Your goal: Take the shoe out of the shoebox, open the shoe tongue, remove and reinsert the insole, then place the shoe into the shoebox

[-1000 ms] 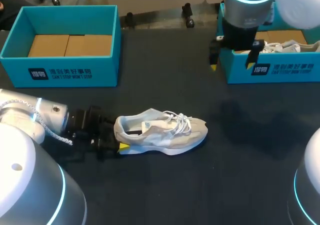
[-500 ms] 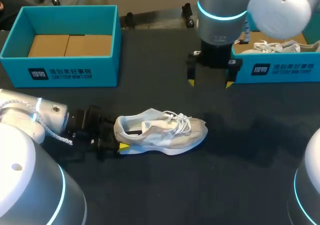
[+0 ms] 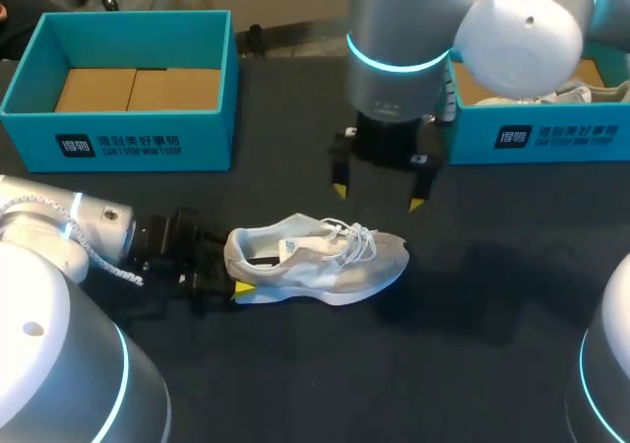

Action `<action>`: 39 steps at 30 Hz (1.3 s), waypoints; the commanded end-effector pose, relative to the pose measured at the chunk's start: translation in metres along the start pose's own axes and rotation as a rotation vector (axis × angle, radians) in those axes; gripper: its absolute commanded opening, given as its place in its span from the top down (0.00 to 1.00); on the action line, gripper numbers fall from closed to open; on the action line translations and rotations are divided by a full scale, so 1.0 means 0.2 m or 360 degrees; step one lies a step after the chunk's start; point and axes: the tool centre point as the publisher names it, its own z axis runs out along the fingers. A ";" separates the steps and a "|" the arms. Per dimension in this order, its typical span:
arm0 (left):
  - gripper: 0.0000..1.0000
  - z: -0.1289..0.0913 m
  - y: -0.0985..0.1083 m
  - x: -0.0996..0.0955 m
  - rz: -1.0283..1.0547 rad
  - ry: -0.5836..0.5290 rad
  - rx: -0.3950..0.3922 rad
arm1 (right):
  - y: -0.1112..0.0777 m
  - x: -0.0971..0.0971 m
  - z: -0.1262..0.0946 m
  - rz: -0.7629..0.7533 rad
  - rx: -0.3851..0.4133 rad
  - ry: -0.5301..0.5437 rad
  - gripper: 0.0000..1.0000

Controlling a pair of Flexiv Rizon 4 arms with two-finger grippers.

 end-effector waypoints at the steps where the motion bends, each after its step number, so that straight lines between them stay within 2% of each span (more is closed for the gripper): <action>1: 1.00 0.01 0.02 -0.02 -0.0001 -0.0001 -0.0006 | -0.04 0.06 0.05 0.0017 0.0021 0.0011 0.00; 3: 1.00 0.01 0.02 -0.02 -0.0001 -0.0001 -0.0006 | -0.07 0.09 0.06 0.0010 0.0026 0.0019 0.00; 6: 1.00 0.01 0.02 -0.02 -0.0001 -0.0001 -0.0006 | -0.10 0.11 0.09 -0.0044 0.0100 -0.0013 0.00; 24: 1.00 0.01 0.02 -0.02 -0.0001 -0.0001 -0.0006 | -0.10 0.11 0.09 -0.0044 0.0100 -0.0013 0.00; 25: 1.00 0.01 0.02 -0.02 -0.0001 -0.0001 -0.0006 | -0.08 0.12 0.12 -0.0039 0.0105 -0.0041 0.00; 29: 1.00 0.01 0.02 -0.02 -0.0001 -0.0001 -0.0006 | -0.04 0.16 0.19 -0.0070 0.0001 -0.0105 0.00; 32: 1.00 0.01 0.02 -0.02 -0.0001 -0.0001 -0.0006 | -0.03 0.16 0.22 -0.0066 -0.0056 -0.0083 0.00; 39: 1.00 0.01 0.02 -0.02 -0.0001 -0.0001 -0.0006 | -0.03 0.21 0.26 -0.0087 -0.0072 -0.0094 0.00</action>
